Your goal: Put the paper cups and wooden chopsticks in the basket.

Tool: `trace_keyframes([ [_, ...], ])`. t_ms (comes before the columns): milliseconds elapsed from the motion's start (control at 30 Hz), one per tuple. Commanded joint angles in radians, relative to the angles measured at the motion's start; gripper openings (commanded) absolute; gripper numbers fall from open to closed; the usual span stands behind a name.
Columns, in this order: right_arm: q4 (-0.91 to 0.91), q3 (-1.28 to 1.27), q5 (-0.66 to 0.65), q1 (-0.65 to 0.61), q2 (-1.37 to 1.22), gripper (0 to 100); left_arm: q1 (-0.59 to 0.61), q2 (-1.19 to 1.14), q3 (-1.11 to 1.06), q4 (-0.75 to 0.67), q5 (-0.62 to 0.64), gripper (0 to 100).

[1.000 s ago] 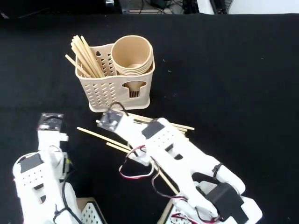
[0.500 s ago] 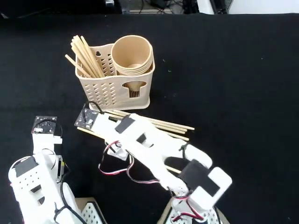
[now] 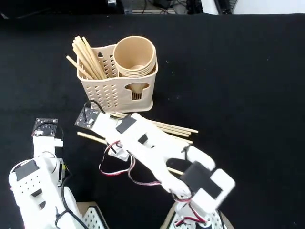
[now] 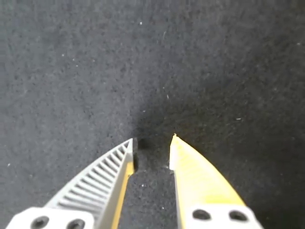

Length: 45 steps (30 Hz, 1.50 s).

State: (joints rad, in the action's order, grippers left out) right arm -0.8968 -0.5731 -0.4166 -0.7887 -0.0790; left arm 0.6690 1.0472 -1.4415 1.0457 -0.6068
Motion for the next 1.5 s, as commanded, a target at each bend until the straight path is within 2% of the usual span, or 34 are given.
trace_keyframes([
  [0, -0.057, 0.067, 0.011, 0.0, 0.145, 1.2, 0.004, 0.008, 0.001, -0.012, -0.012, 14],
  [233, -0.127, 0.09, 0.012, 0.0, 0.455, 1.2, 0.004, 0.008, 0.001, -0.012, -0.011, 14],
  [367, -0.198, 0.03, 0.012, -0.005, 0.467, 1.8, 0.004, 0.008, 0.001, -0.012, -0.011, 14],
  [500, -0.187, -0.114, 0.012, 0.025, 0.433, 11.5, 0.002, 0.008, 0.001, -0.012, -0.011, 14],
  [633, -0.087, -0.24, 0.009, 0.028, 0.403, 21.1, -0.013, 0.008, 0.001, -0.012, -0.011, 14],
  [767, -0.028, -0.274, 0.011, 0.031, 0.354, 24.8, -0.024, 0.008, -0.001, -0.012, -0.009, 14],
  [1033, 0.051, -0.268, 0.005, 0.026, 0.174, 24.3, -0.024, 0.008, -0.001, -0.012, -0.009, 14],
  [1100, 0.052, -0.246, 0.008, 0.026, 0.154, 20.3, -0.024, 0.008, -0.001, -0.012, -0.009, 14],
  [1267, 0.044, -0.202, 0.011, 0.026, 0.147, 0.8, -0.022, 0.008, -0.001, -0.012, -0.009, 14],
  [1467, 0.038, -0.166, 0.005, 0.034, 0.154, 1.2, -0.021, 0.008, -0.001, -0.012, -0.009, 14],
])
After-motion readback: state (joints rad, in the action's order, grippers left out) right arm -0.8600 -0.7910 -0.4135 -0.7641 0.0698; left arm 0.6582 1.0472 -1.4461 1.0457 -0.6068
